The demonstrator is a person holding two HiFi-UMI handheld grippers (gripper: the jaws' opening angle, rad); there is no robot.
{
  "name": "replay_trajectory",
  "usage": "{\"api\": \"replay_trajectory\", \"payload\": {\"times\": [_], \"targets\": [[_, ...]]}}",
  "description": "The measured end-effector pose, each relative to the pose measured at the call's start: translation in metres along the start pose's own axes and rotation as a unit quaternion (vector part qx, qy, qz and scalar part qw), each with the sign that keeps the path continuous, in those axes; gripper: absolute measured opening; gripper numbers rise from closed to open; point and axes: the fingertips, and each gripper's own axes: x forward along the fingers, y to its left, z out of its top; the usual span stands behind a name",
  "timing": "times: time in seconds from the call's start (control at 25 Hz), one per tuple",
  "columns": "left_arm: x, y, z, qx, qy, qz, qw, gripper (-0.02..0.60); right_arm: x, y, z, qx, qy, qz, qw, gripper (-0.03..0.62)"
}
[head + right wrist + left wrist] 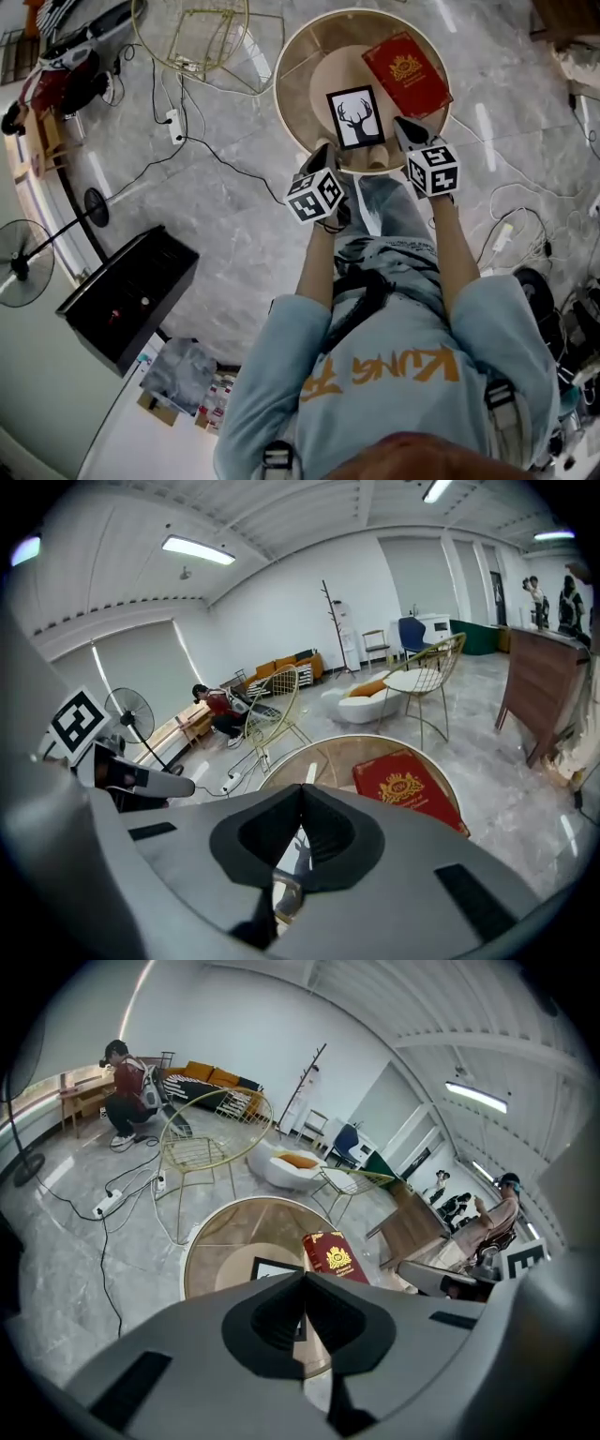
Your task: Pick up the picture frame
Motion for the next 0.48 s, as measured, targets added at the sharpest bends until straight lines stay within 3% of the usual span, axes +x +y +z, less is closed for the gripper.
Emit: {"api": "replay_trajectory", "payload": {"times": [0.2,0.48], "targets": [[0.027,0.011,-0.005,0.029,0.002,0.035,0.9990,0.020,0.029,0.005,-0.028,0.023,0.025,0.014,0.999,-0.002],[0.065,0.025,-0.052,0.012,0.039,0.044,0.9982,0.020,0.059,0.007,-0.050,0.018,0.049,0.032,0.998,-0.002]]}}
